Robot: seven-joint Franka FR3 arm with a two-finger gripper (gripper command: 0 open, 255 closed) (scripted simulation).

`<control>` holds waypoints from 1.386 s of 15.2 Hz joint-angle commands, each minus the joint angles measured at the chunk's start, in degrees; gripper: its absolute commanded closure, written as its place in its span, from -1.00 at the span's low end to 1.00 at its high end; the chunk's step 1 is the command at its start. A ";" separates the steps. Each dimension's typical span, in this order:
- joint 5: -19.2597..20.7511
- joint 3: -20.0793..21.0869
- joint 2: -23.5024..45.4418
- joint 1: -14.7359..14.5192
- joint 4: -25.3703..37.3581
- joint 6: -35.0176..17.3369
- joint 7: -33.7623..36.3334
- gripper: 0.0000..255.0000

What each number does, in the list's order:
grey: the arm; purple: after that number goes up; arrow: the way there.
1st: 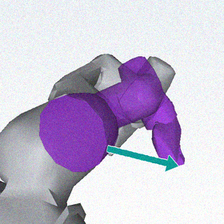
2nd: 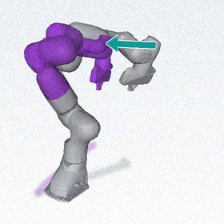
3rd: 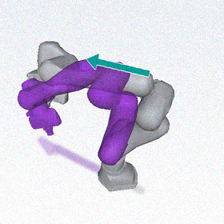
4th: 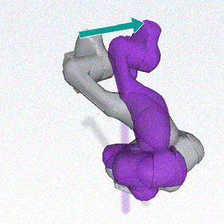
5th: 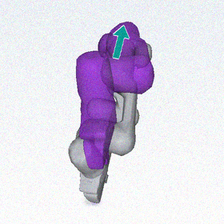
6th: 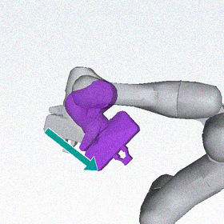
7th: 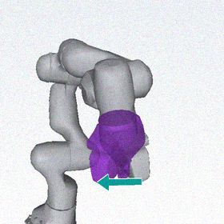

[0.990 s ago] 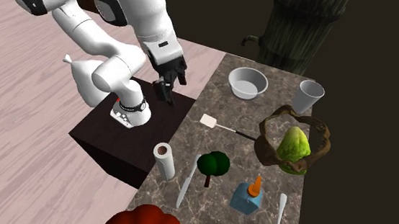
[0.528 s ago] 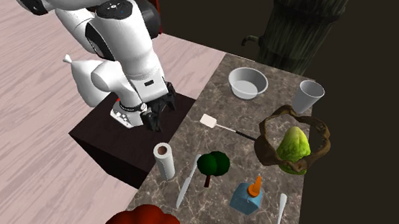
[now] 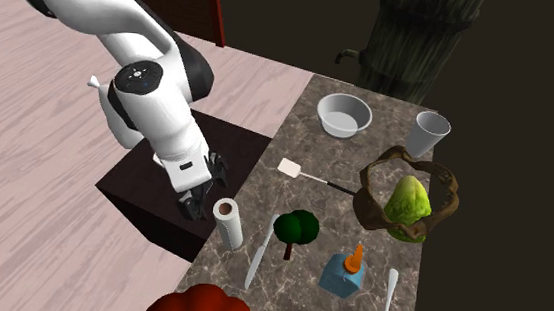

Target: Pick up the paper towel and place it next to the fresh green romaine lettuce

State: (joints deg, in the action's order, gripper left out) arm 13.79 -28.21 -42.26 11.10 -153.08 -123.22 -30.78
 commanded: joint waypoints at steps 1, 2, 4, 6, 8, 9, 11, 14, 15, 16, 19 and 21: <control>0.24 -0.56 0.96 -0.08 -0.92 -1.92 -0.12 -1.00; 0.31 -0.81 1.47 -0.18 -1.38 -2.89 -0.15 -1.00; 0.42 -1.33 2.54 -0.39 -2.25 -4.84 -0.20 -1.00; 0.49 -1.75 3.45 -0.58 -2.91 -6.40 -0.26 -1.00; 0.49 -1.75 3.45 -0.58 -2.91 -6.40 -0.26 -1.00; 0.49 -1.75 3.45 -0.58 -2.91 -6.40 -0.26 -1.00; 0.49 -1.75 3.45 -0.58 -2.91 -6.40 -0.26 -1.00; 0.49 -1.75 3.45 -0.57 -2.91 -6.39 -0.27 -1.00; 0.49 -1.75 3.45 -0.57 -2.91 -6.39 -0.27 1.00; 0.49 -1.75 3.45 -0.57 -2.91 -6.39 -0.27 1.00; 0.50 -1.75 3.43 -0.56 -2.92 -6.38 -0.27 1.00; 0.50 -1.76 3.44 -0.56 -2.91 -6.38 -0.28 1.00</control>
State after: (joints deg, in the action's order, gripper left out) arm 14.29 -29.96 -38.83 10.53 -155.97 -129.61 -31.05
